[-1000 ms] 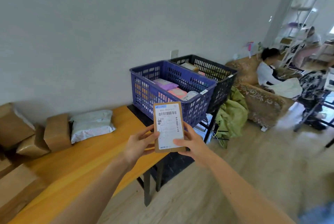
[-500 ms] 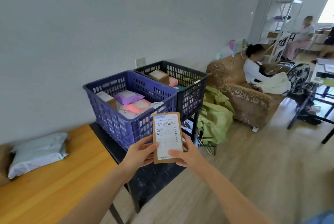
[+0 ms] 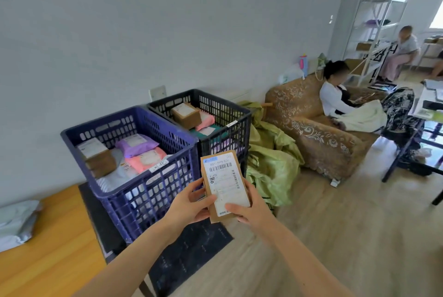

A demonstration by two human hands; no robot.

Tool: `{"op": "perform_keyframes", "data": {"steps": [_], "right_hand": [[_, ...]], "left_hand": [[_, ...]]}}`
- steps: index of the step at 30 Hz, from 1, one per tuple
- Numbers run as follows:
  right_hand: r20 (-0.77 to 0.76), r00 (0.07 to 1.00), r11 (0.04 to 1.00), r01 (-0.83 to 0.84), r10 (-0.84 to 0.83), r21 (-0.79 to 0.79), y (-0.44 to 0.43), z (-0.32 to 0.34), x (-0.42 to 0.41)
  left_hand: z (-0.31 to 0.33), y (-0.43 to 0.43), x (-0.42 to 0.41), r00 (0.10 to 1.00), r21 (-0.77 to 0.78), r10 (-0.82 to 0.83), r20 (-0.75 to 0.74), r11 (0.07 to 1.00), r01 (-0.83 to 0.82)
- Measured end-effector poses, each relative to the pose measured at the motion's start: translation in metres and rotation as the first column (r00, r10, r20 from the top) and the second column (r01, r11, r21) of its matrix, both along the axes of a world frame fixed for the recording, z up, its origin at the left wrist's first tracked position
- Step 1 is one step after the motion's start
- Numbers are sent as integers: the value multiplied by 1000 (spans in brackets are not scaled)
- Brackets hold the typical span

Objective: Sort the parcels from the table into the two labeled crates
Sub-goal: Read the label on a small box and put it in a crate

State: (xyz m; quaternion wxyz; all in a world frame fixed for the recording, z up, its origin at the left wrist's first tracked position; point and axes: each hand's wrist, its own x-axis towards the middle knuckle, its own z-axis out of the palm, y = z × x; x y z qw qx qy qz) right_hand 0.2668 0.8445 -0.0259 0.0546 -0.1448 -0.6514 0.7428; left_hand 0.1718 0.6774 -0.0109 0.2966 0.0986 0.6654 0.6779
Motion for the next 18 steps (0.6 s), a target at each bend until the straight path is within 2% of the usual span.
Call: {"op": "perform_keyframes", "data": {"steps": [9, 15, 18], "right_hand": [[-59, 997, 998, 42, -39, 52, 82, 5, -80], [-120, 993, 996, 3, 7, 88, 142, 24, -150], [-138, 990, 996, -15, 28, 92, 171, 35, -183]], "left_hand": [[11, 84, -88, 994, 29, 5, -108, 1000, -2], [36, 141, -153, 970, 22, 38, -239, 999, -34], [56, 164, -183, 977, 70, 34, -210, 997, -20]]}}
